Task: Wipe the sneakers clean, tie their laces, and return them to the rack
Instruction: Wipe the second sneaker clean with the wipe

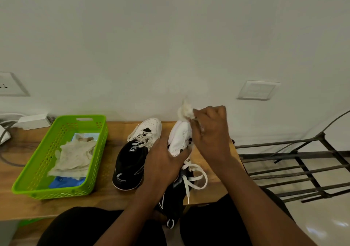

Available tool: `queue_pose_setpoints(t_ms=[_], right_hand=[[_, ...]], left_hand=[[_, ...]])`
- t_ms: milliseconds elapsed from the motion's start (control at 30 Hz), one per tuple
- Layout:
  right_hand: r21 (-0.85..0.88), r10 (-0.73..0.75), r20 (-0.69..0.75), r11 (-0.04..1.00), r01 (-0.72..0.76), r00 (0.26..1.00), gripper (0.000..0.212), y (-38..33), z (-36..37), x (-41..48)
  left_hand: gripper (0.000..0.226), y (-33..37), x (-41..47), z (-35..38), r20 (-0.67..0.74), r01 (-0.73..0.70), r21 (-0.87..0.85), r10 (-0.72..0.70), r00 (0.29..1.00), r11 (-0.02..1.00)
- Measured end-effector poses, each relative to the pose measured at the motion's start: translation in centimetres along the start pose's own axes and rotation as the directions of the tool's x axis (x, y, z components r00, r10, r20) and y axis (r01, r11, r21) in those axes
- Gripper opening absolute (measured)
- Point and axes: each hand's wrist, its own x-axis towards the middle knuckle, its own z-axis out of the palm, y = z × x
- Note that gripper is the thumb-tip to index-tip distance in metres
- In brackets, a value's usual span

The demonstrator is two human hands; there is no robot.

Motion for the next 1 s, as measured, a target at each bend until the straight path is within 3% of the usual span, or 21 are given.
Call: queue_pose_setpoints(t_ms=[133, 300, 367, 433, 500, 667, 833, 933, 1000], right_hand=[[0.036, -0.297, 0.219, 0.954, 0.296, 0.929, 0.019, -3.1, 1.0, -3.0], [-0.034, -0.013, -0.025, 0.999, 0.012, 1.000, 0.018, 0.1, 0.1, 0.2], [0.006, -0.067, 0.051, 0.998, 0.066, 0.996, 0.019, -1.5, 0.7, -0.8], [0.036, -0.224, 0.190, 0.974, 0.222, 0.956, 0.017, -3.7, 1.4, -2.6], [0.033, -0.241, 0.220, 0.970, 0.240, 0.945, 0.014, -3.4, 1.5, -2.2], [0.014, 0.054, 0.008, 0.998, -0.054, 0.999, 0.017, 0.1, 0.3, 0.6], [0.199, 0.398, -0.091, 0.905, -0.375, 0.913, 0.011, 2.4, -0.9, 1.0], [0.266, 0.447, -0.096, 0.872, -0.410, 0.889, 0.012, 2.2, -1.1, 0.8], [0.301, 0.398, -0.075, 0.883, -0.360, 0.914, 0.010, 0.6, -1.1, 0.5]], left_hand=[[0.011, -0.7, 0.0, -0.1, -0.015, -0.060, 0.012, 0.061, 0.998, 0.998], [0.042, -0.2, 0.1, -0.3, -0.042, 0.038, 0.143, -0.033, 0.999, 0.989], [0.034, -0.5, 0.1, 0.0, -0.029, 0.029, 0.172, -0.025, 0.999, 0.985], [0.024, -1.1, 0.1, 0.1, 0.001, -0.031, 0.263, 0.032, 0.999, 0.964], [0.025, -0.9, 0.1, -0.2, -0.007, -0.029, 0.255, 0.032, 0.999, 0.967], [0.047, 0.2, -0.3, 0.0, -0.029, 0.015, 0.200, -0.009, 1.000, 0.980], [0.036, 0.1, -0.7, 0.4, 0.010, -0.007, 0.042, 0.006, 1.000, 0.999], [0.032, 0.5, -0.4, 0.1, 0.031, -0.003, -0.171, 0.009, 0.999, 0.985], [0.045, 0.4, -0.2, -0.2, 0.057, -0.020, -0.306, 0.040, 0.998, 0.952]])
